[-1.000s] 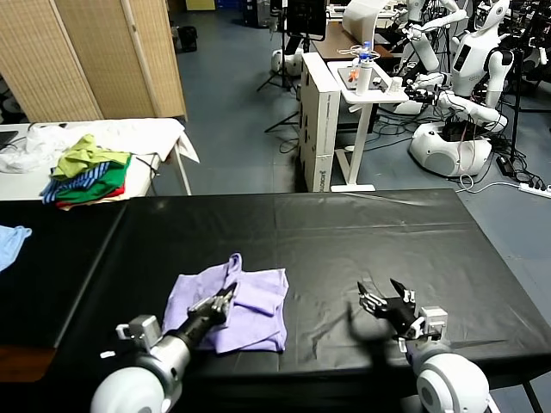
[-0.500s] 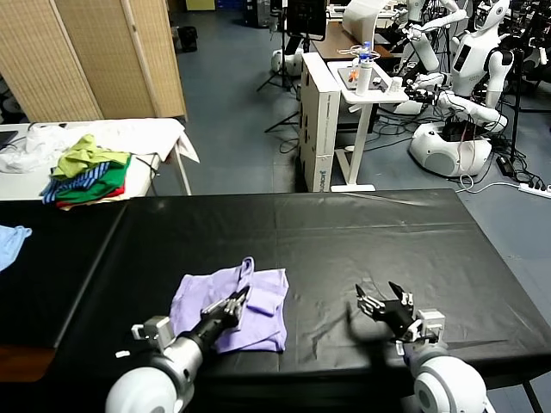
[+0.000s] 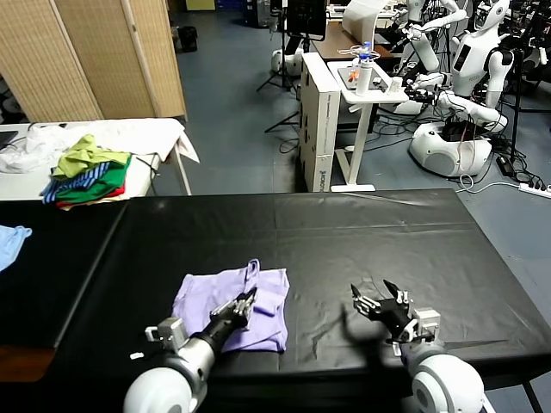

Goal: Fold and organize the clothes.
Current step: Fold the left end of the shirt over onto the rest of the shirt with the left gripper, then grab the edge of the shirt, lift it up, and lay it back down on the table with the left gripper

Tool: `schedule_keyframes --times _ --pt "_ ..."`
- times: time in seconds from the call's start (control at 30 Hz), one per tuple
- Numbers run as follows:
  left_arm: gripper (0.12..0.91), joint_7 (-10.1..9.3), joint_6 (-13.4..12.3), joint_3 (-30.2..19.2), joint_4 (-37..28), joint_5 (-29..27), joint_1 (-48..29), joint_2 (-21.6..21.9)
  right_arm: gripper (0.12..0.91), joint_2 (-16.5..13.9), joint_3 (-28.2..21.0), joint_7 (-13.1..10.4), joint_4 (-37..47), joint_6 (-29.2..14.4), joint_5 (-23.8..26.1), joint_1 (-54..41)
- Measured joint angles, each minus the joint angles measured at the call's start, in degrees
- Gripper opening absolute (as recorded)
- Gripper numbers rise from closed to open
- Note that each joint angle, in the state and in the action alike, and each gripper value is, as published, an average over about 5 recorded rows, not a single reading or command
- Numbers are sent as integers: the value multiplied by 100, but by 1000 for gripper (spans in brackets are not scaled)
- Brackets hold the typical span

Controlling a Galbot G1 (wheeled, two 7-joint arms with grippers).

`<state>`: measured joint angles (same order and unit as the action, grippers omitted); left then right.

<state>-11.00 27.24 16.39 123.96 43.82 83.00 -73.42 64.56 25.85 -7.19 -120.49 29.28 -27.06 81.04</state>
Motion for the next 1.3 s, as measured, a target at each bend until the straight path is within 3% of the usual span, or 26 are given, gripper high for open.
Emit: schedule_keyframes --times 0.13,0.23,0.33,0.5,0.67,0.97,1.3 --pt "686 -34 20 -50 53 136 57 -198 907 -77 -136 168 -10 -48 -54 -75" --pt "839 -13 6 -45 140 171 91 -287 907 -147 -266 323 -36 -79 -168 -128" --pt "897 130 -142 28 195 -84 80 -267 907 -227 -451 435 -95 -80 -344 -212" --pt "906 336 -418 350 167 -664 57 -41 907 -293 -921 460 -97 -58 -471 -454" --pt "907 302 -449 703 187 -778 172 161 907 -207 -1497 371 36 -42 -390 -792" --pt "907 291 -469 1017 205 -967 407 127 907 21 -2328 340 439 -32 -77 -1321" --pt "907 293 -473 1244 216 -993 513 54 907 26 -2437 30 660 320 410 -1373"
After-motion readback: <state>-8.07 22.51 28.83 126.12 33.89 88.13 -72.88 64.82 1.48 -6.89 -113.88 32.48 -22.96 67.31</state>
